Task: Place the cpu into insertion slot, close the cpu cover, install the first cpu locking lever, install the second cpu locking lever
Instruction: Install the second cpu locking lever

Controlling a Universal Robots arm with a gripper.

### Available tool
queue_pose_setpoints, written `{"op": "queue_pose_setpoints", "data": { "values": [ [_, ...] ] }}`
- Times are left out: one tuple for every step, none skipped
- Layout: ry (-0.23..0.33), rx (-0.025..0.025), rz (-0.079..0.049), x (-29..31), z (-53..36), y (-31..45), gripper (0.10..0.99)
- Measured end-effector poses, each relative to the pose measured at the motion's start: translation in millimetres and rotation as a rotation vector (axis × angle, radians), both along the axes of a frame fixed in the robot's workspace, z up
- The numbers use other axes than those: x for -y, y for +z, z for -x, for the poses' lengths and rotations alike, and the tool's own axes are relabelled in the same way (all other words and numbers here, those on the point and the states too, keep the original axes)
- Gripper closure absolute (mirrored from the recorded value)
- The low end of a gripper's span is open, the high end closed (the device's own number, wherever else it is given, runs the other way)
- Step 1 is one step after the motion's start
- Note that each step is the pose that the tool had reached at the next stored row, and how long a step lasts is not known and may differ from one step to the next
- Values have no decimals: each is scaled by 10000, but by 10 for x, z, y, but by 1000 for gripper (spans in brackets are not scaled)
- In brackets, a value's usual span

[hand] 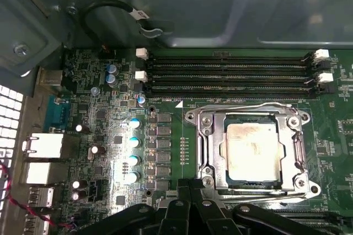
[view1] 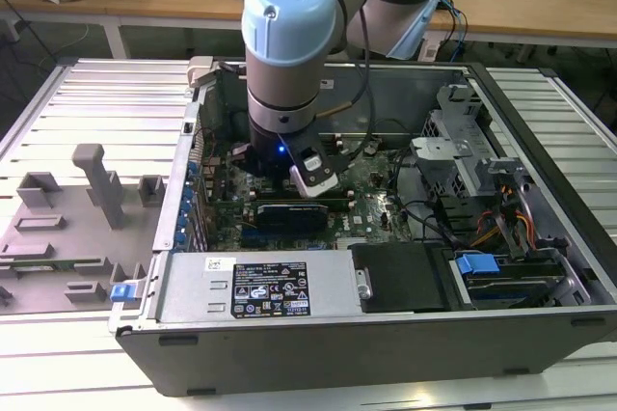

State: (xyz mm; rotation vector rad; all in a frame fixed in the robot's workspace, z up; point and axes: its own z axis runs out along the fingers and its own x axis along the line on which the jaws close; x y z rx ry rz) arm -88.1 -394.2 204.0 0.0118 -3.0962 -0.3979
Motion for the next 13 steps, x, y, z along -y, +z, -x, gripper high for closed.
{"op": "queue_pose_setpoints", "data": {
  "values": [
    [0,0,0,0,0,19,980],
    [0,0,0,0,0,51,980],
    [0,0,0,0,0,76,980],
    [0,0,0,0,0,130,980],
    [-1,0,0,0,0,180,980],
    [0,1,0,0,0,200,980],
    [0,0,0,0,-1,220,980],
    [1,0,0,0,-4,236,980],
    [1,2,-2,-1,-17,239,980],
    [0,-1,-1,-1,-42,240,980],
    [-2,-17,1,0,-104,241,980],
    [0,-29,0,0,-146,241,980],
    [0,-45,1,0,-200,241,980]
  ]
}}
